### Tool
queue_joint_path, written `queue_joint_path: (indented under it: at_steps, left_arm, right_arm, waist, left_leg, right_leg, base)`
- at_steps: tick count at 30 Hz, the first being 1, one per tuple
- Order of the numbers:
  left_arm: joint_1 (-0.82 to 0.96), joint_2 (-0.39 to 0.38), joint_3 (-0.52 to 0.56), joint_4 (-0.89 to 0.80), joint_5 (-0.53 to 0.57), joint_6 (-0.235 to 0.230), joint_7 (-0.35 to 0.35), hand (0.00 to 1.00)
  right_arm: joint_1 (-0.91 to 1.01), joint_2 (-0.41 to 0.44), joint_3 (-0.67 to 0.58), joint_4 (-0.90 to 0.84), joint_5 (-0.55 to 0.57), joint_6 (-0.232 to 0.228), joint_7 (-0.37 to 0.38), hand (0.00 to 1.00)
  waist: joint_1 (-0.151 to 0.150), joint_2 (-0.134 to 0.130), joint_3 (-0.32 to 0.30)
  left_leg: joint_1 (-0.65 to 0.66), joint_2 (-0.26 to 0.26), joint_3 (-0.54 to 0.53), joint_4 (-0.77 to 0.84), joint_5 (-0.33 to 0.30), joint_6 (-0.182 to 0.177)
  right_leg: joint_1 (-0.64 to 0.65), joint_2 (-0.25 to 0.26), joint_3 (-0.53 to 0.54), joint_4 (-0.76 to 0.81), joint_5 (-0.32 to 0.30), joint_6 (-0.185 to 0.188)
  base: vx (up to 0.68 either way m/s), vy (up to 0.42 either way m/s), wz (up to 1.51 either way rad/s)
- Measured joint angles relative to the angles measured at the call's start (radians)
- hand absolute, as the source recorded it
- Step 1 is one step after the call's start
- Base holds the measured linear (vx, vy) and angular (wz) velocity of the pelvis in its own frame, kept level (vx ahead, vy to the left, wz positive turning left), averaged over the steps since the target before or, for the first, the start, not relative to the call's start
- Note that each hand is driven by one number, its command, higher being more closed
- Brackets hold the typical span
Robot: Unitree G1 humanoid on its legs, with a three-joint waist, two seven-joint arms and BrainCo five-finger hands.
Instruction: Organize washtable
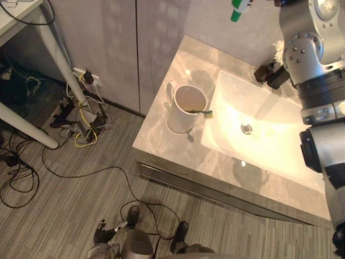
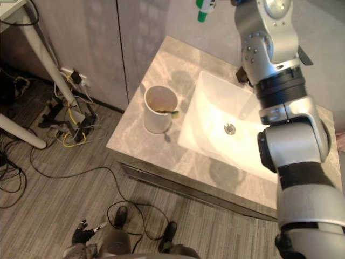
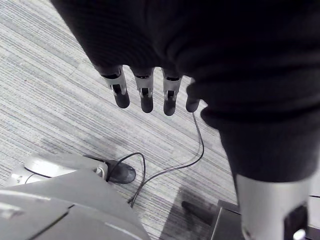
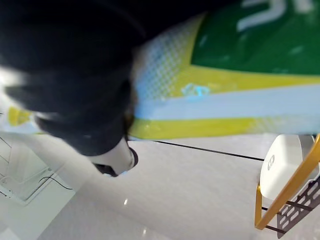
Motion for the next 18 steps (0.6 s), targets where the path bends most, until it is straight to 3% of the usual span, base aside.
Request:
queue_joint_path:
  at_steps: [1,2,8,10,13,18]
  left_arm:
    - [-0.001,0.0,0.001,0.0,0.0,0.0,0.0,0.0]
    - [-0.034,0.016,0.009,0.017,0.0,-0.005,0.0,0.0]
    - [-0.034,0.018,0.01,0.017,0.0,-0.005,0.001,0.0]
    - [-0.034,0.02,0.009,0.016,0.0,-0.005,0.001,0.0]
    - [-0.037,0.02,0.007,0.016,-0.001,-0.005,0.001,0.0]
    - [-0.044,0.013,-0.011,0.018,-0.004,-0.005,0.002,0.0]
  right_arm:
    - [0.0,0.0,0.0,0.0,0.0,0.0,0.0,1.0]
    - [0.026,0.028,0.0,0.0,0.0,0.0,0.0,1.0]
    - [0.027,0.026,0.0,0.005,-0.001,0.0,0.001,1.0]
    - [0.038,0.013,-0.001,0.031,-0.011,0.0,0.001,1.0]
    - [0.084,-0.071,-0.01,0.049,-0.04,0.0,-0.002,1.0]
    - [0.159,-0.243,-0.08,0.055,-0.071,-0.002,-0.034,1.0]
  waist:
    - [0.0,0.0,0.0]
    - [-0.004,-0.039,-0.005]
    - [-0.012,-0.037,-0.003]
    - [-0.035,-0.034,-0.001]
    - [-0.067,-0.02,0.009]
    - [-0.116,0.055,0.035]
  left_leg:
    - [0.0,0.0,0.0,0.0,0.0,0.0]
    - [-0.003,0.0,-0.003,0.006,0.0,0.0]
    - [-0.003,-0.001,0.005,0.013,0.0,0.0]
    - [-0.003,-0.003,0.014,0.023,0.0,0.0]
    - [-0.003,-0.002,0.028,0.028,0.0,0.0]
    - [0.004,0.0,0.056,0.027,0.004,0.001]
  right_leg:
    - [0.0,0.0,0.0,0.0,0.0,0.0]
    - [0.0,0.0,-0.002,0.002,0.0,0.0]
    - [-0.002,0.001,0.004,0.001,0.0,-0.001]
    - [0.0,-0.001,0.012,0.003,0.001,-0.001]
    - [-0.005,-0.001,0.034,0.009,0.001,-0.001]
    - [-0.021,0.0,0.088,0.029,0.001,-0.001]
  base:
    - [0.0,0.0,0.0]
    - [0.0,0.0,0.0]
    - [0.0,0.0,-0.02]
    - [-0.01,0.004,-0.06]
    - [-0.03,0.013,-0.11]
    - [-0.06,0.019,-0.18]
